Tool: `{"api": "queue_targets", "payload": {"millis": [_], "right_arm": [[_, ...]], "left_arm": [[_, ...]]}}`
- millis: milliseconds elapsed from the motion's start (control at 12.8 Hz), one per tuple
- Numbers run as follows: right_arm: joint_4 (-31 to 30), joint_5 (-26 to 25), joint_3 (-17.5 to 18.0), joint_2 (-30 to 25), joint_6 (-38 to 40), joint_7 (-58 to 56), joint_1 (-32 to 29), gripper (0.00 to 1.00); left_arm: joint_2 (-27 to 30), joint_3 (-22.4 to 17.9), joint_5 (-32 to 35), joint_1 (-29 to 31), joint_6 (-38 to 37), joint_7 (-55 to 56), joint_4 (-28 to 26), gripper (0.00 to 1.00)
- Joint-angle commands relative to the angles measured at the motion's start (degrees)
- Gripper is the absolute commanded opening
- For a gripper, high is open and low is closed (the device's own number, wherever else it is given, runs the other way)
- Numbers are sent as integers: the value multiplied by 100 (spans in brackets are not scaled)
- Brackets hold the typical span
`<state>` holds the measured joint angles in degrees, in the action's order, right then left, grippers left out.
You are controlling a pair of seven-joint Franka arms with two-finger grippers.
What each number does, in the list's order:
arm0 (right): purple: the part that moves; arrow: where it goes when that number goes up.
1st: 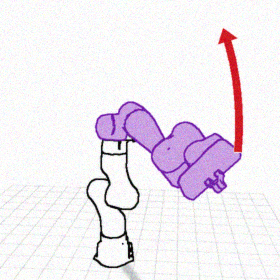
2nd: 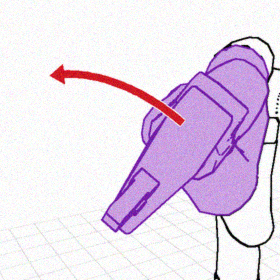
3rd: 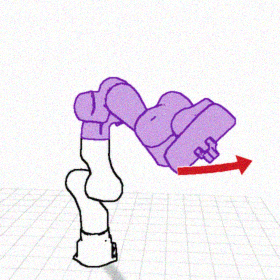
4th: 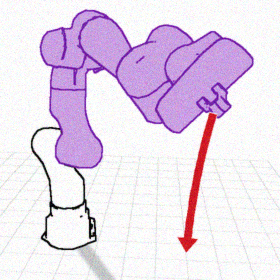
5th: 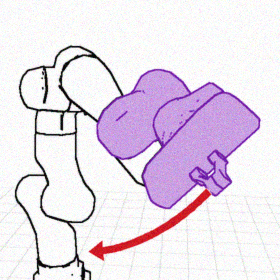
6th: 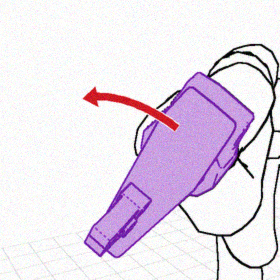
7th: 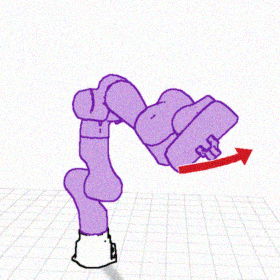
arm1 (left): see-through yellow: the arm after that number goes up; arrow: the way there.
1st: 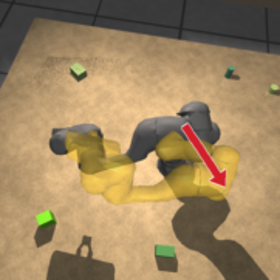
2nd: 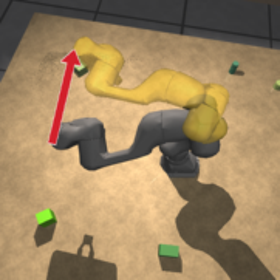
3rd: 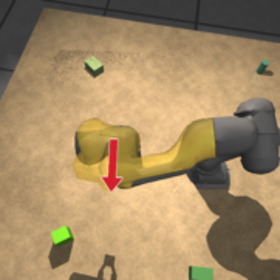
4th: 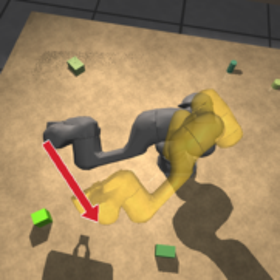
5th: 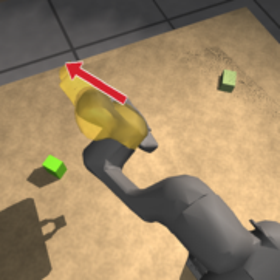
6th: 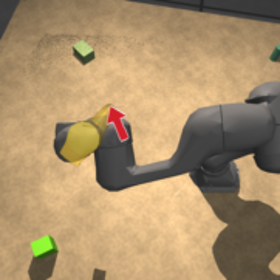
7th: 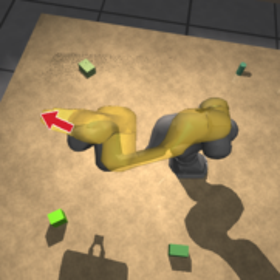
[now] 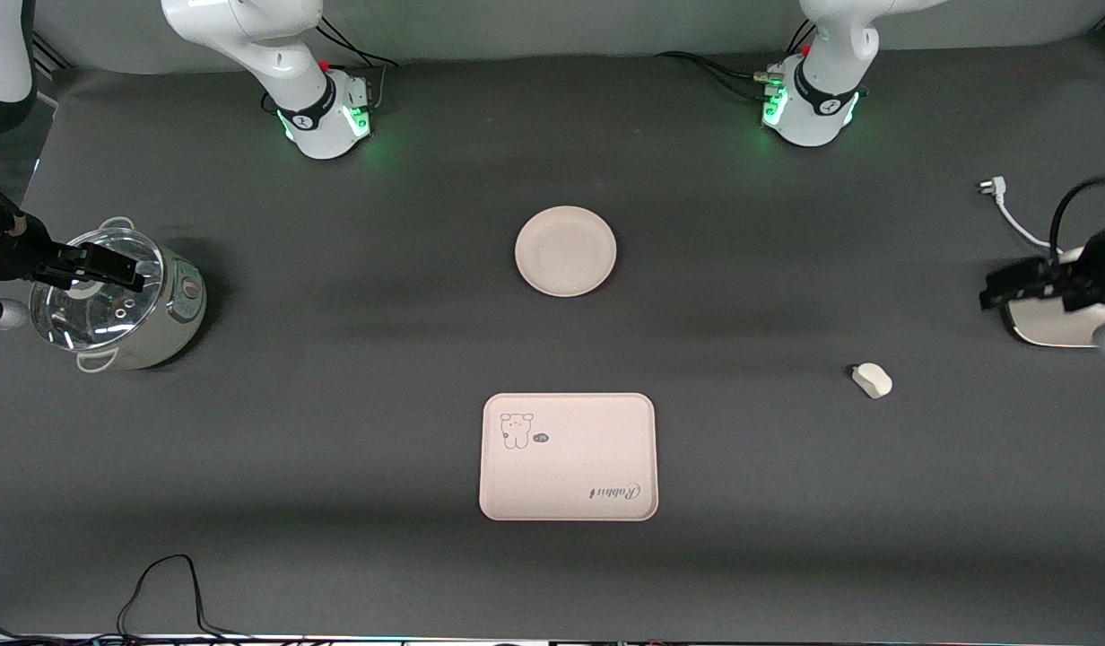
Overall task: Place bun in plate and plate on tray
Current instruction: 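Lower the left gripper onto the white bun and close it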
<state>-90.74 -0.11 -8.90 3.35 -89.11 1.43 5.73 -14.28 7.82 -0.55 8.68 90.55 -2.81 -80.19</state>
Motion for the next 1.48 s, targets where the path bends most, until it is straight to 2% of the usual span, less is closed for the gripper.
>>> {"api": "queue_targets", "payload": {"millis": [0, 312, 391, 547, 1094, 1172, 1250, 1406], "right_arm": [[-111, -7, -7, -116, -19, -11, 7, 100], [-111, -7, -7, -116, -19, -11, 7, 100], [-111, -7, -7, -116, -19, -11, 8, 100], [-119, -7, -7, -116, -19, -11, -1, 100], [-146, -7, -7, -116, -19, -20, -1, 100], [-137, -7, -7, -116, -19, -20, -1, 100], [-146, -7, -7, -116, -19, -20, -1, 100], [-146, -7, -7, -116, -19, -28, 7, 100]], "left_arm": [[-426, 9, 273, 81, 1275, -36, -687, 100], [-716, 18, 380, 247, 3981, 289, -2559, 100], [-795, 9, 380, 257, 4467, 298, -2877, 100], [-997, 9, 380, 257, 4927, 307, -3213, 100], [-1533, 9, 363, 336, 5377, 333, -3504, 99], [-1578, 18, 363, 336, 5386, 333, -3504, 93], [-1578, 18, 363, 336, 5377, 333, -3504, 80], [-1604, 18, 363, 327, 5386, 333, -3504, 42]]}}
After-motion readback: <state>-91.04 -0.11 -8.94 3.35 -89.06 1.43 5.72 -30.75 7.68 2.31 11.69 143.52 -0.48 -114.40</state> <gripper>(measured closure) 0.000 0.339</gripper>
